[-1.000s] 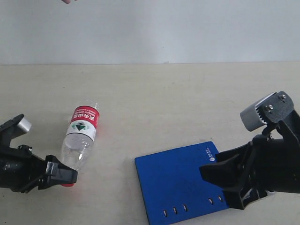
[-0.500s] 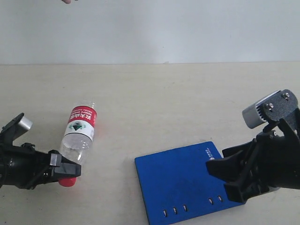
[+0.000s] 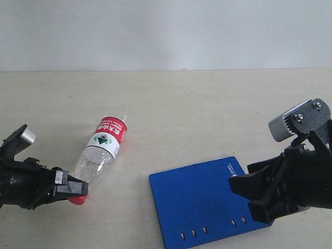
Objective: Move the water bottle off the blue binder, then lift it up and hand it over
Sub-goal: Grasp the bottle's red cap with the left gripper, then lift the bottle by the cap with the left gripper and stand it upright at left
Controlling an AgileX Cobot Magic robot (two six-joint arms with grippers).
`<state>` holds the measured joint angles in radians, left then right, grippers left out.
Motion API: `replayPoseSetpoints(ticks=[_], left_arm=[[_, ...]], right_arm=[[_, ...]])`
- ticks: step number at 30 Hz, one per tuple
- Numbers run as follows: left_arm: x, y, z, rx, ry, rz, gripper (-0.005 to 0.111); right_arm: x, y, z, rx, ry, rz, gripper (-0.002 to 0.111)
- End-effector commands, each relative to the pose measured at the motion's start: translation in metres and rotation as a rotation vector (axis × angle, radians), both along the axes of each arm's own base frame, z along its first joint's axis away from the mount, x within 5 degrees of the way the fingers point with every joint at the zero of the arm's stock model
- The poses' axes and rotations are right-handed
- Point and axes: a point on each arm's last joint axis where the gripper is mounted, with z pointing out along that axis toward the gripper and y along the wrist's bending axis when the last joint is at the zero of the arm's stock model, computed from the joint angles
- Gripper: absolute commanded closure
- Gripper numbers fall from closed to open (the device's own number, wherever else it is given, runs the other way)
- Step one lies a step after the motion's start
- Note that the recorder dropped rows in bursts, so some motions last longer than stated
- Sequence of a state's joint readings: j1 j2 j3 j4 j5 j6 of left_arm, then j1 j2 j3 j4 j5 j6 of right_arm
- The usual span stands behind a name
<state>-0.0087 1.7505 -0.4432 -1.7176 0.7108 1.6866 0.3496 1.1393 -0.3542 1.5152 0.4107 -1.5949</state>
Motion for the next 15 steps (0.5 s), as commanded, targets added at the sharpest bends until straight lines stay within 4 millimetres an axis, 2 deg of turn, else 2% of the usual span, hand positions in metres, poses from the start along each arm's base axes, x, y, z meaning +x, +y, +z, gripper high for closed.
replayPoseSetpoints(ticks=[1,6,15], left_arm=[[0.0,-0.006,0.009,-0.081,-0.053,-0.035,0.1],[0.002,-0.006,0.03,-0.08,-0.158,-0.052,0.1],[-0.005,0.002,0.094,0.044,-0.461,-0.006,0.1]], right_arm=[[0.0,0.0,-0.001,-0.008,-0.004,0.007,0.064],[0.0,0.0,-0.001,-0.007,-0.003,0.006,0.064],[0.0,-0.001,-0.001,-0.011,-0.005,0.001,0.064]])
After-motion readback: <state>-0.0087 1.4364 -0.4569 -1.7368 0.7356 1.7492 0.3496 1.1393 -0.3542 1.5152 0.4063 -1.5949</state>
